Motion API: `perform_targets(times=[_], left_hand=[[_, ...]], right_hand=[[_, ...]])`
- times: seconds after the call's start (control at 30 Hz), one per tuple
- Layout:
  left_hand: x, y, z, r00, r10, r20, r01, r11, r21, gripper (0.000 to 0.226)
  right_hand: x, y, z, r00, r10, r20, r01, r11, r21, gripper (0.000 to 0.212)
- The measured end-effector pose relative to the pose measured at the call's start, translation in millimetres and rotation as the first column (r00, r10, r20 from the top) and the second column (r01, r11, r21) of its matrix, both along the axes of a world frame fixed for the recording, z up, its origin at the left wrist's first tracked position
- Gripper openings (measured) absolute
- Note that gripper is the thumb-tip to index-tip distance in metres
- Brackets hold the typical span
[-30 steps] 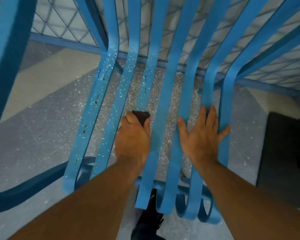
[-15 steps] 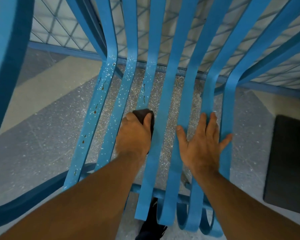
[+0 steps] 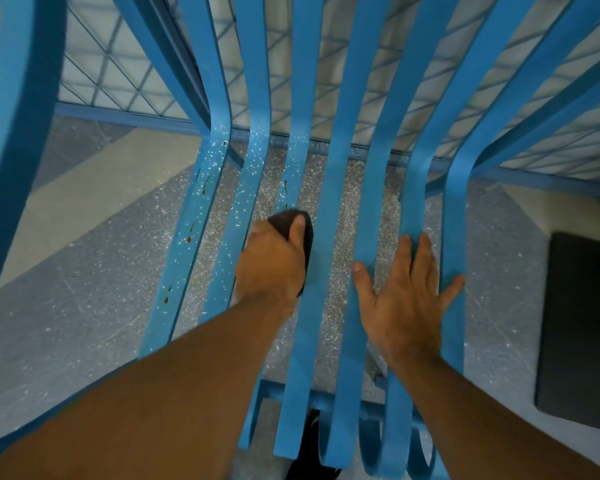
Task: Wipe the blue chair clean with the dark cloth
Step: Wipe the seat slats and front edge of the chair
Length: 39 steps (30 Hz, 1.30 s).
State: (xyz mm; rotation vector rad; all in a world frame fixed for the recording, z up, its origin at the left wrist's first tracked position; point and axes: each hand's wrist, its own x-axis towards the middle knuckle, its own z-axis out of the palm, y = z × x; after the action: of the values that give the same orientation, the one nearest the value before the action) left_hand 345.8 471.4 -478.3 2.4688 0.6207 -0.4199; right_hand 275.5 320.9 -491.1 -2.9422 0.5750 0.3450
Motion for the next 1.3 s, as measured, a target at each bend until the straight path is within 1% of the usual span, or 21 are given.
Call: perform_targets(times=[0.07, 0.13, 0.2, 0.23, 0.3, 0.37, 0.4, 0.47, 0.53, 0.57, 0.67, 0.7, 0.77, 0.8, 0.83, 0.9, 0.97, 1.03, 1.1, 1.23, 1.3], left_hand=[[7, -3, -6, 0.993, -0.081, 0.082, 0.077, 0.996, 0.052, 0.05], [-6, 1, -7, 0.973, -0.183, 0.137, 0.173, 0.982, 0.081, 0.053], [-34, 9, -5, 0.961, -0.238, 0.142, 0.226, 0.97, 0.09, 0.059], [-45, 12, -3, 0.963, -0.237, 0.13, 0.225, 0.969, 0.101, 0.058], [-54, 18, -1, 0.976, -0.189, 0.108, 0.18, 0.98, 0.088, 0.052], [-41, 15, 2, 0.991, -0.121, 0.062, 0.121, 0.993, 0.012, 0.05], [-30, 11, 1, 0.997, -0.071, 0.042, 0.073, 0.997, -0.039, 0.05], [-4, 4, -2, 1.0, 0.015, 0.012, -0.014, 0.997, -0.074, 0.049], [21, -3, -8, 0.999, 0.031, 0.044, -0.028, 0.998, -0.062, 0.048], [31, -5, -9, 0.997, -0.001, 0.077, 0.005, 0.999, -0.052, 0.048], [51, -11, -16, 0.961, -0.236, 0.145, 0.224, 0.97, 0.092, 0.055], [52, -12, -16, 0.946, -0.283, 0.16, 0.265, 0.956, 0.126, 0.058], [45, -10, -15, 0.937, -0.311, 0.159, 0.291, 0.947, 0.138, 0.059], [38, -8, -15, 0.944, -0.292, 0.154, 0.275, 0.954, 0.124, 0.057], [31, -5, -15, 0.959, -0.243, 0.146, 0.231, 0.969, 0.093, 0.053], [24, -2, -13, 0.99, -0.115, 0.083, 0.114, 0.993, 0.021, 0.049], [33, -4, -11, 0.998, -0.054, 0.014, 0.054, 0.998, 0.01, 0.053], [51, -9, -11, 1.0, -0.024, -0.007, 0.024, 1.0, 0.009, 0.054], [72, -14, -14, 0.999, -0.03, 0.043, 0.031, 0.999, -0.023, 0.052], [120, -26, -20, 0.971, -0.171, 0.167, 0.173, 0.985, 0.002, 0.052], [137, -33, -20, 0.967, -0.15, 0.206, 0.159, 0.987, -0.03, 0.053]], right_hand=[[1, 1, -1, 1.0, -0.006, 0.002, 0.006, 1.0, 0.003, 0.087], [2, 1, 0, 1.0, -0.004, -0.01, 0.004, 1.0, 0.012, 0.087], [2, 1, 1, 1.0, 0.001, -0.03, 0.0, 1.0, 0.02, 0.087], [3, 1, 2, 0.999, -0.001, -0.034, 0.002, 1.0, 0.024, 0.087], [8, 1, 6, 1.0, -0.026, -0.001, 0.026, 0.998, 0.056, 0.084], [25, -2, 10, 0.994, -0.065, 0.084, 0.056, 0.993, 0.105, 0.078], [37, -4, 10, 0.992, -0.059, 0.112, 0.045, 0.992, 0.12, 0.076], [62, -8, 7, 0.994, -0.016, 0.105, 0.003, 0.992, 0.123, 0.078], [78, -11, -1, 0.998, 0.003, 0.061, -0.01, 0.993, 0.116, 0.084], [81, -11, -4, 0.999, 0.012, 0.043, -0.016, 0.995, 0.098, 0.086], [80, -10, -9, 0.999, 0.033, 0.03, -0.035, 0.998, 0.049, 0.086], [80, -10, -9, 0.999, 0.033, 0.033, -0.035, 0.998, 0.047, 0.086], [81, -10, -8, 0.999, 0.036, 0.019, -0.037, 0.998, 0.042, 0.085], [82, -10, -7, 0.999, 0.039, 0.004, -0.039, 0.999, 0.038, 0.084], [83, -10, -8, 0.999, 0.042, -0.007, -0.041, 0.999, 0.032, 0.083], [82, -9, -8, 0.999, 0.049, -0.011, -0.049, 0.999, 0.021, 0.079], [82, -8, -8, 0.999, 0.045, -0.009, -0.044, 0.999, 0.017, 0.075], [83, -7, -7, 0.999, 0.043, -0.019, -0.042, 0.999, 0.015, 0.074], [82, -6, -6, 0.999, 0.043, -0.011, -0.042, 0.999, 0.017, 0.074], [83, -7, -7, 0.999, 0.041, -0.009, -0.041, 0.999, 0.008, 0.072], [84, -7, -7, 0.999, 0.034, -0.017, -0.034, 0.999, 0.008, 0.073]])
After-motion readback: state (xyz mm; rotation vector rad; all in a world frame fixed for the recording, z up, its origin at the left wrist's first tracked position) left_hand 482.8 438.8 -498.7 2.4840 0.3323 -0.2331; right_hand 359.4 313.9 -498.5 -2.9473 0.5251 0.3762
